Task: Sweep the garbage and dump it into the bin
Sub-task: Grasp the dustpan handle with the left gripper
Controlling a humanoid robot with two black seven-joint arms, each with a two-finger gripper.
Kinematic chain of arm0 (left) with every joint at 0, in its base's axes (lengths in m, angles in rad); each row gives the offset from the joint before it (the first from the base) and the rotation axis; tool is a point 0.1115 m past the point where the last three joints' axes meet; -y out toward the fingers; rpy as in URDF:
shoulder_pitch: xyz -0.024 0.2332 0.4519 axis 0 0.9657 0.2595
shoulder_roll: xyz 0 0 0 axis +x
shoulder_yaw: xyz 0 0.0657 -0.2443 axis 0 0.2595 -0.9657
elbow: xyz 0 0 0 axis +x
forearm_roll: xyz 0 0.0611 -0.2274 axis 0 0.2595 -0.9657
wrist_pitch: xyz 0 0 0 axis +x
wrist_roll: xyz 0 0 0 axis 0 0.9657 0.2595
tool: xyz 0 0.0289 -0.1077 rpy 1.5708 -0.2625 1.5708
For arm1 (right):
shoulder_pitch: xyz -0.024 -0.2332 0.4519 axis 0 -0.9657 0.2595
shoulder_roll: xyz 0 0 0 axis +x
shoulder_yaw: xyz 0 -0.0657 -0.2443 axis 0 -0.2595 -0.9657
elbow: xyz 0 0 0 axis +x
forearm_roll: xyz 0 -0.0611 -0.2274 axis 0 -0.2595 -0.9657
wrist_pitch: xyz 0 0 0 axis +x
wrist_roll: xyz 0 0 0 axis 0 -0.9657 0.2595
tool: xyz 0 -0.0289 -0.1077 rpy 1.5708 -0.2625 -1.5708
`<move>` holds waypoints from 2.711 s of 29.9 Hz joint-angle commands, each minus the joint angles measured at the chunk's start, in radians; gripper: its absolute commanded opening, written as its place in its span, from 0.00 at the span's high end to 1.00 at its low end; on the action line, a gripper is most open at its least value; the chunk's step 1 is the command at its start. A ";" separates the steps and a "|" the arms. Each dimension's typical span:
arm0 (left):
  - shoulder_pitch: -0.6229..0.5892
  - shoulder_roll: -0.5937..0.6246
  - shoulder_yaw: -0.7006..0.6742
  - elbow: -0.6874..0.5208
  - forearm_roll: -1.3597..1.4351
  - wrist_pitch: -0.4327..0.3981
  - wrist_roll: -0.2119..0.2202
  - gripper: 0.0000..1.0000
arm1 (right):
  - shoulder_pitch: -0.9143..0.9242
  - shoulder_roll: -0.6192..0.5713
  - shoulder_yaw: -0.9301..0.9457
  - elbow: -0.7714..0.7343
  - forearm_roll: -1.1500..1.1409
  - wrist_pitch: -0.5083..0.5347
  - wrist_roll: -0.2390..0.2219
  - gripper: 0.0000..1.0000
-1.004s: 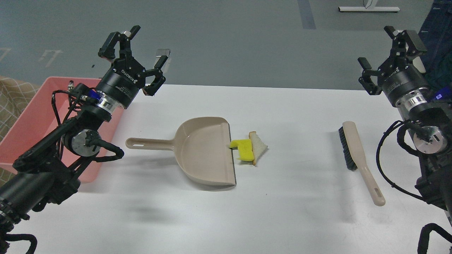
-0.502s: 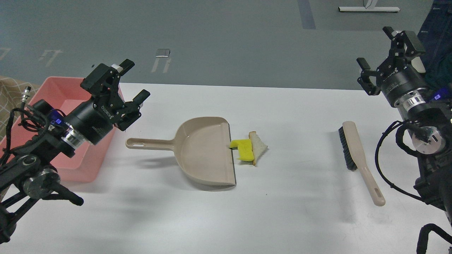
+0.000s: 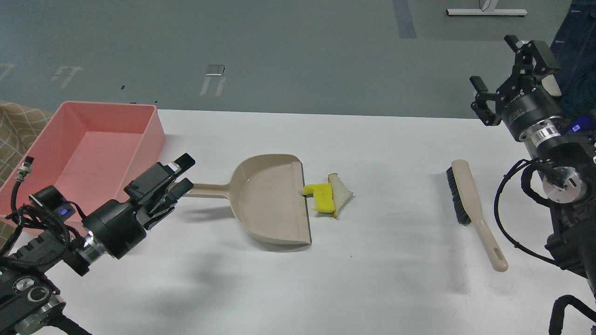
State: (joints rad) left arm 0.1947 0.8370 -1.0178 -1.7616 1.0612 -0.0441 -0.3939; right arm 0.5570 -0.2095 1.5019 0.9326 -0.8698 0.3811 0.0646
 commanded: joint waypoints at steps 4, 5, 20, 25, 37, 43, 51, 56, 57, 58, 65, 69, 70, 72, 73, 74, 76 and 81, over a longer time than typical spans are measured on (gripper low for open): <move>0.032 -0.012 0.019 0.028 0.005 0.067 0.003 0.02 | 0.000 0.002 -0.002 -0.001 0.000 -0.001 0.000 0.00; 0.032 -0.015 0.019 0.039 0.005 0.069 0.003 0.02 | 0.000 0.002 -0.002 -0.001 0.000 -0.001 0.000 0.00; -0.052 -0.154 0.082 0.235 0.006 0.069 0.009 0.02 | -0.012 0.002 -0.005 -0.009 -0.002 -0.001 0.000 0.00; -0.138 -0.225 0.130 0.323 0.006 0.070 0.009 0.02 | -0.012 0.002 -0.006 -0.009 -0.002 0.001 0.000 0.00; -0.282 -0.295 0.206 0.471 0.006 0.072 0.006 0.02 | -0.012 0.002 -0.006 -0.012 -0.002 -0.001 0.004 0.00; -0.302 -0.309 0.206 0.527 0.006 0.073 -0.002 0.02 | -0.014 0.004 -0.005 -0.011 -0.002 -0.001 0.004 0.00; -0.302 -0.315 0.208 0.542 0.006 0.075 0.001 0.02 | -0.012 0.002 -0.005 -0.012 -0.002 -0.001 0.004 0.00; -0.302 -0.319 0.208 0.542 0.013 0.130 0.000 0.23 | -0.012 0.002 -0.005 -0.012 -0.002 -0.001 0.004 0.00; -0.302 -0.320 0.208 0.542 0.014 0.144 0.000 0.27 | -0.012 0.002 -0.005 -0.012 -0.002 -0.001 0.004 0.00; -0.302 -0.320 0.208 0.541 0.016 0.148 0.000 0.32 | -0.012 0.002 -0.005 -0.012 -0.002 -0.001 0.004 0.00; -0.302 -0.319 0.208 0.541 0.020 0.144 -0.003 0.56 | -0.012 0.002 -0.005 -0.012 -0.002 -0.001 0.004 0.00; -0.302 -0.319 0.209 0.539 0.020 0.141 0.007 1.00 | -0.012 0.002 -0.005 -0.011 -0.002 -0.001 0.004 0.00; -0.302 -0.319 0.209 0.539 0.020 0.141 0.009 1.00 | -0.012 0.002 -0.005 -0.012 -0.002 -0.001 0.004 0.00; -0.304 -0.317 0.209 0.537 0.020 0.141 0.009 1.00 | -0.012 0.001 -0.006 -0.011 -0.002 -0.001 0.004 0.00; -0.305 -0.317 0.209 0.537 0.022 0.141 0.007 1.00 | -0.014 0.001 -0.006 -0.011 -0.002 0.001 0.004 0.00; -0.305 -0.317 0.209 0.537 0.022 0.141 0.009 1.00 | -0.014 -0.001 -0.006 -0.011 -0.002 0.001 0.003 0.00; -0.305 -0.315 0.209 0.536 0.026 0.141 0.007 1.00 | -0.014 -0.007 -0.008 -0.009 -0.003 0.002 0.000 0.00; -0.320 -0.309 0.209 0.536 0.028 0.141 0.003 1.00 | -0.014 -0.037 -0.011 0.000 -0.003 0.013 -0.008 0.00</move>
State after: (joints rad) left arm -0.1145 0.5242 -0.8084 -1.2255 1.0884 0.0966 -0.3863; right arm 0.5442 -0.2203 1.4932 0.9268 -0.8725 0.3888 0.0621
